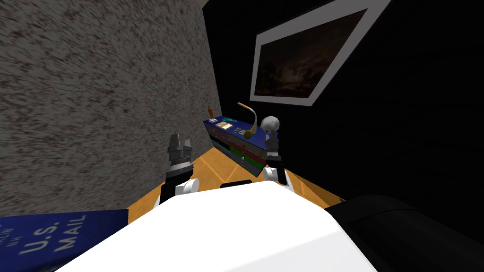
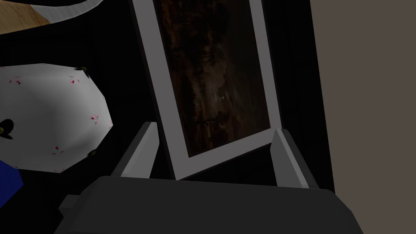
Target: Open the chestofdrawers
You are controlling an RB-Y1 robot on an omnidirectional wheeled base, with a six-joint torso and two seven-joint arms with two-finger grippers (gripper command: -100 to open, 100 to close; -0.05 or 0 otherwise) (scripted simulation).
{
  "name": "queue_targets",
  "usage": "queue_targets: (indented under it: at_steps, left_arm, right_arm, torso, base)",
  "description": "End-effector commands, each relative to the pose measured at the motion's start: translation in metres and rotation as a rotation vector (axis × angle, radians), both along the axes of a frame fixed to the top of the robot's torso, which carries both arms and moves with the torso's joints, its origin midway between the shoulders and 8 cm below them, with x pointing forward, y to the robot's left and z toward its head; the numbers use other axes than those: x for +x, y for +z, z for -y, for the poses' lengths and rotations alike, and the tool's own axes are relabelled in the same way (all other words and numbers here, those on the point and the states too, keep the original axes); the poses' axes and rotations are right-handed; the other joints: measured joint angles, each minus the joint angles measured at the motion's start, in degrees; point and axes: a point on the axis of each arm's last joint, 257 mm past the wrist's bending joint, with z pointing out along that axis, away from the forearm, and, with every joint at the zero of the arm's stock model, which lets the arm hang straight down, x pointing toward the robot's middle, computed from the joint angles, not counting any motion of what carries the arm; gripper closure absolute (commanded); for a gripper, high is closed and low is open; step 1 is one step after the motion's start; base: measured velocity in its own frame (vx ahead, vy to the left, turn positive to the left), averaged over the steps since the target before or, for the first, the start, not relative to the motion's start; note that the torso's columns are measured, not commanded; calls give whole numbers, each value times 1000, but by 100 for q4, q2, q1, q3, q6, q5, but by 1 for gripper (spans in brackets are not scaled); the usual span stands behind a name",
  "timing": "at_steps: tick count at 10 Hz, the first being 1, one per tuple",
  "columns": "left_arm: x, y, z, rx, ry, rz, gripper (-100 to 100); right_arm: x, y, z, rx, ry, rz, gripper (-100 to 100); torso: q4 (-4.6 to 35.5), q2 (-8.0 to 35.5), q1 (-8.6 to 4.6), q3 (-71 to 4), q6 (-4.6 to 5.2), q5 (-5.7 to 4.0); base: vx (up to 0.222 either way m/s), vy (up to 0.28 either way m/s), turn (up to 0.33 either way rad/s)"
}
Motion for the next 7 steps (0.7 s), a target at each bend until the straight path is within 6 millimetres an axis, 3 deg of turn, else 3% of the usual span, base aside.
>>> queue_targets:
  at_steps: [1, 7]
  left_arm:
    - [0, 0, 0, 0, 0, 0, 0]
    - [0, 0, 0, 0, 0, 0, 0]
  right_arm:
    - [0, 0, 0, 0, 0, 0, 0]
    - [0, 0, 0, 0, 0, 0, 0]
  torso:
    - [235, 232, 0, -467, 0, 0]
    - [2691, 2692, 0, -5381, 0, 0]
  base:
    - [0, 0, 0]
    - [0, 0, 0]
